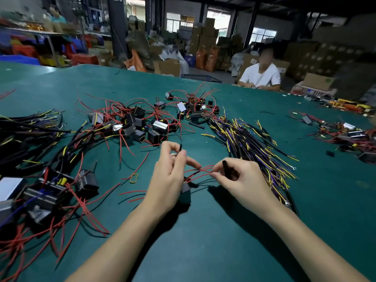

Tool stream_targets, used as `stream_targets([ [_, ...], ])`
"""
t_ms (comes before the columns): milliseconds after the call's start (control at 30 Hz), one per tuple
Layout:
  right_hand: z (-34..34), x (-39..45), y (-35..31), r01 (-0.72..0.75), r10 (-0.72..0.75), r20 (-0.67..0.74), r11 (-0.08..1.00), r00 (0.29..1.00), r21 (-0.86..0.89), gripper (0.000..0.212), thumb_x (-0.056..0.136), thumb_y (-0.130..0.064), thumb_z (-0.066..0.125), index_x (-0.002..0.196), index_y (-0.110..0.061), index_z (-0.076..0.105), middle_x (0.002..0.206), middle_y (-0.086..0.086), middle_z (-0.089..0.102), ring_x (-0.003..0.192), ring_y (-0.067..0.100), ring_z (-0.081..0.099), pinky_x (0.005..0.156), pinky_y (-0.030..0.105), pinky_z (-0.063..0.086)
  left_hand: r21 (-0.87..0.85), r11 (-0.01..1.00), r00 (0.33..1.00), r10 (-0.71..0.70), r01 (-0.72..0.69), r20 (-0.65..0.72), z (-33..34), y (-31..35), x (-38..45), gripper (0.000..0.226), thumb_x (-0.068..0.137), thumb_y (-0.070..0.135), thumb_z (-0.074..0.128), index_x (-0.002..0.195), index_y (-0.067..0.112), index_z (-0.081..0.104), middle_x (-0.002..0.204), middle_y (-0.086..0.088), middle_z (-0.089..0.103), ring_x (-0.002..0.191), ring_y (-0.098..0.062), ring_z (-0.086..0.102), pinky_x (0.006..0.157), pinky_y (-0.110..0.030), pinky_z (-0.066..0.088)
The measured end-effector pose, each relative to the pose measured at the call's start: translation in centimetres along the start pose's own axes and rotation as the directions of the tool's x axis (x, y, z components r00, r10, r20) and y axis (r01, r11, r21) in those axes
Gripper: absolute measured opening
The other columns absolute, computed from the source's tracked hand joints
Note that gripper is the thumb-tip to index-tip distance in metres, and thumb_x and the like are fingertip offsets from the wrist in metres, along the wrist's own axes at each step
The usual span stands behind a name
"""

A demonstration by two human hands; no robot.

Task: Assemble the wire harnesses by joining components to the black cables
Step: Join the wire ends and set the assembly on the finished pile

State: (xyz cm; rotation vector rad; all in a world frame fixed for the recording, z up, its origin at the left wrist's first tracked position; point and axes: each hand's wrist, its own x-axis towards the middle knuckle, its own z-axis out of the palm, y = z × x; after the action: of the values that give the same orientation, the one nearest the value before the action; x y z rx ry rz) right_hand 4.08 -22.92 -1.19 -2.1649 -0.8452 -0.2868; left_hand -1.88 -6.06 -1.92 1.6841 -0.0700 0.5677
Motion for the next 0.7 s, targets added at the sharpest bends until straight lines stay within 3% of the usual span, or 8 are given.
stream_targets([
  [133,0.0,0.0,0.6,0.028,-0.021,0.076,0.995,0.997,-0.091,0.014,0.082,-0.021,0.074,0.094,-0.02,0.067,0.063,-0.011,0.052,0.057,0.005,0.046,0.058,0.023,0.037,0.005,1.0,0.999,-0.001,0.001,0.053,0.0,-0.1,0.0,0.009,0.095,0.037,0.034,0.088,0.031,0.032,0.081,-0.001,0.074,0.048,-0.011,0.043,0.07,-0.059,0.045],
  [267,-0.2,0.0,0.7,0.074,-0.071,0.023,0.987,0.997,-0.146,0.005,0.084,-0.016,0.071,0.088,-0.019,0.071,0.076,-0.007,0.058,0.069,0.01,0.053,0.063,0.036,0.045,-0.032,0.999,0.999,-0.009,0.01,0.046,0.0,-0.2,0.0,0.012,0.095,0.037,0.037,0.09,0.027,0.033,0.082,-0.004,0.073,0.05,-0.029,0.039,0.065,-0.058,0.05],
  [367,-0.5,0.2,0.3,0.107,-0.109,-0.01,0.987,0.994,-0.118,0.005,0.084,-0.012,0.071,0.083,-0.017,0.07,0.075,-0.003,0.057,0.066,0.009,0.05,0.06,0.027,0.04,-0.067,0.998,0.999,0.008,-0.005,0.042,0.1,-0.5,0.1,0.012,0.1,0.03,0.04,0.09,0.025,0.035,0.085,-0.005,0.073,0.062,-0.02,0.058,0.068,-0.046,0.05],
  [433,-0.7,0.4,-0.2,0.121,-0.123,-0.048,0.991,0.991,-0.057,0.008,0.083,-0.008,0.071,0.081,-0.015,0.07,0.07,0.0,0.055,0.061,0.009,0.045,0.058,0.018,0.032,-0.082,0.997,0.998,0.002,0.003,0.058,0.2,-0.7,0.2,0.012,0.1,0.024,0.044,0.09,0.022,0.037,0.087,-0.006,0.073,0.069,-0.019,0.063,0.064,-0.03,0.047],
  [500,-0.7,0.5,-0.7,0.107,-0.103,-0.09,0.994,0.991,0.037,0.011,0.082,-0.006,0.072,0.078,-0.016,0.07,0.066,0.002,0.053,0.057,0.01,0.041,0.054,0.019,0.03,-0.111,0.993,0.996,-0.024,0.033,0.081,0.3,-0.8,0.3,0.015,0.096,0.019,0.052,0.09,0.019,0.038,0.084,-0.007,0.074,0.066,-0.019,0.064,0.06,-0.022,0.046],
  [600,-0.5,0.6,-1.2,0.048,-0.021,-0.135,0.978,0.991,0.201,0.012,0.083,-0.007,0.071,0.075,-0.016,0.07,0.065,-0.005,0.054,0.055,0.005,0.042,0.054,0.018,0.033,-0.126,0.991,0.995,-0.032,0.045,0.098,0.2,-0.7,0.4,0.024,0.088,0.013,0.064,0.089,0.017,0.04,0.078,-0.008,0.074,0.061,-0.018,0.064,0.064,-0.022,0.05],
  [700,-0.3,0.6,-1.3,-0.002,0.038,-0.149,0.973,0.988,0.23,0.012,0.083,-0.008,0.071,0.075,-0.016,0.07,0.062,-0.011,0.054,0.055,0.003,0.044,0.055,0.015,0.034,-0.121,0.992,0.996,-0.032,0.042,0.082,0.2,-0.3,0.4,0.032,0.08,0.013,0.073,0.088,0.018,0.043,0.076,-0.01,0.073,0.058,-0.019,0.063,0.06,-0.028,0.049],
])
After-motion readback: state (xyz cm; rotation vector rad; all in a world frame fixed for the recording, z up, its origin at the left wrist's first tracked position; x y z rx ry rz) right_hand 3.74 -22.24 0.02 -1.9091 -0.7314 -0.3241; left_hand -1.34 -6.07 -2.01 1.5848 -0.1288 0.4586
